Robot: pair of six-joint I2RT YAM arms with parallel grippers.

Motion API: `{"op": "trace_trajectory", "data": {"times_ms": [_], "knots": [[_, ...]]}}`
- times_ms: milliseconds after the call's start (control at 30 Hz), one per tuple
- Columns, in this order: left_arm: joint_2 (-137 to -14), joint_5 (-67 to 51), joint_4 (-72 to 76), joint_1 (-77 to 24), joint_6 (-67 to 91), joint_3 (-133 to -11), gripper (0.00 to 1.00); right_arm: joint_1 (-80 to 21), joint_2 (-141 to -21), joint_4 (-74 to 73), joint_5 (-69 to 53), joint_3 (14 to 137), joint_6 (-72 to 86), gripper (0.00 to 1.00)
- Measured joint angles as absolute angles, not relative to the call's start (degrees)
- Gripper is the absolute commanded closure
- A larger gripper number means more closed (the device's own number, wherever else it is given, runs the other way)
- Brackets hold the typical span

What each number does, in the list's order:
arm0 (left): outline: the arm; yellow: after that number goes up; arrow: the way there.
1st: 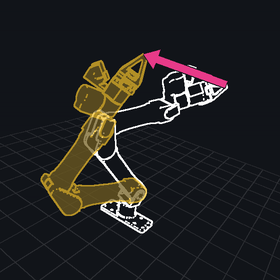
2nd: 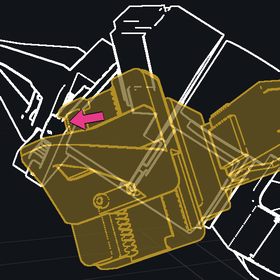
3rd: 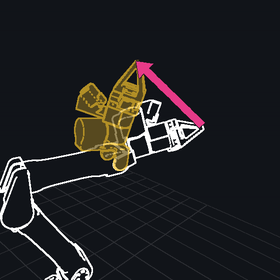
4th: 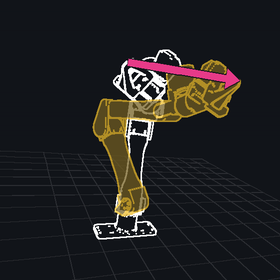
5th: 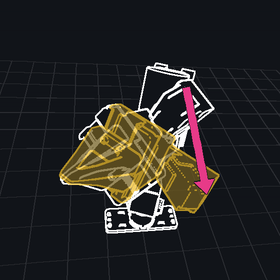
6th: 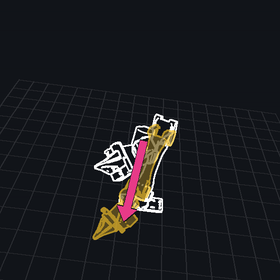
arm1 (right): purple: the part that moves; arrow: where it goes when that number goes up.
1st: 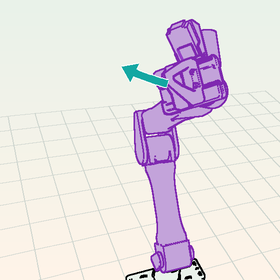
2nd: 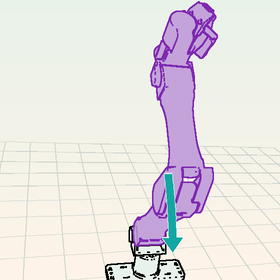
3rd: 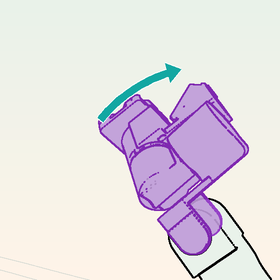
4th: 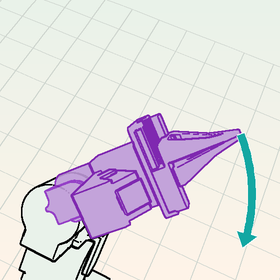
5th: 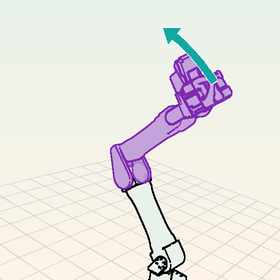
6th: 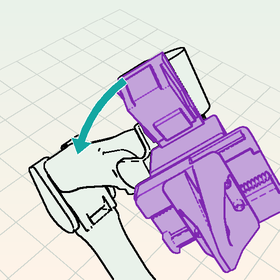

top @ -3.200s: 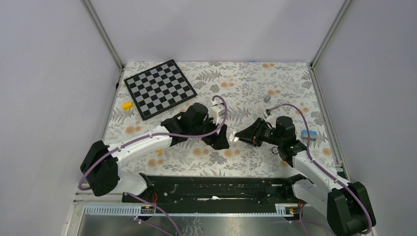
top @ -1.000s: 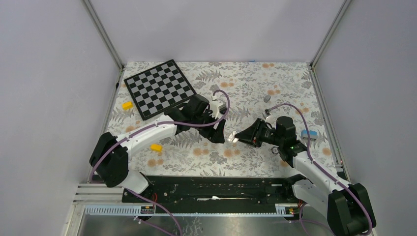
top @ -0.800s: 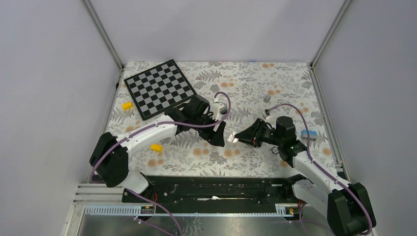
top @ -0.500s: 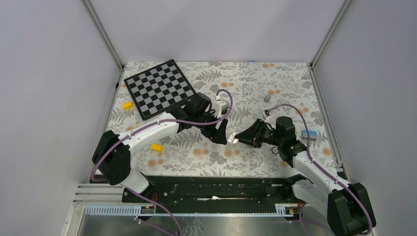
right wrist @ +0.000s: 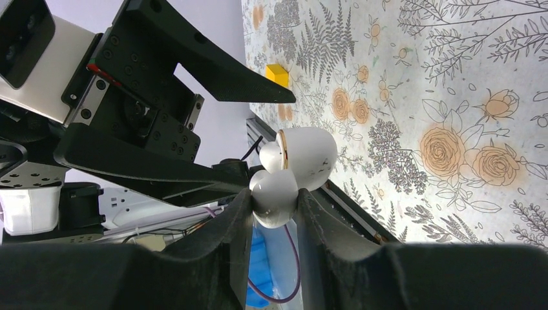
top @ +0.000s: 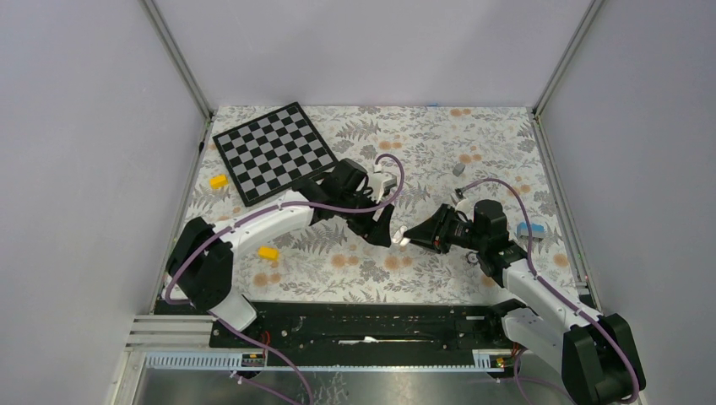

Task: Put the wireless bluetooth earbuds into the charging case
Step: Adjust the earbud with the charging case.

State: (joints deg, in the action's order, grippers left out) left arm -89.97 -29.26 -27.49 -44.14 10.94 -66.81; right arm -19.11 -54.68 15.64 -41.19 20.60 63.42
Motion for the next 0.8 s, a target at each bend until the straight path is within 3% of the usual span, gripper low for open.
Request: {"op": "trace_trajectory", "data": {"times_ms": [800], "knots": [[-92.5, -24.7, -29.8, -44.2, 9.3, -69.8, 0.25, -19.0, -54.6, 15.4, -40.0, 20.6, 63.0, 1.0]]}}
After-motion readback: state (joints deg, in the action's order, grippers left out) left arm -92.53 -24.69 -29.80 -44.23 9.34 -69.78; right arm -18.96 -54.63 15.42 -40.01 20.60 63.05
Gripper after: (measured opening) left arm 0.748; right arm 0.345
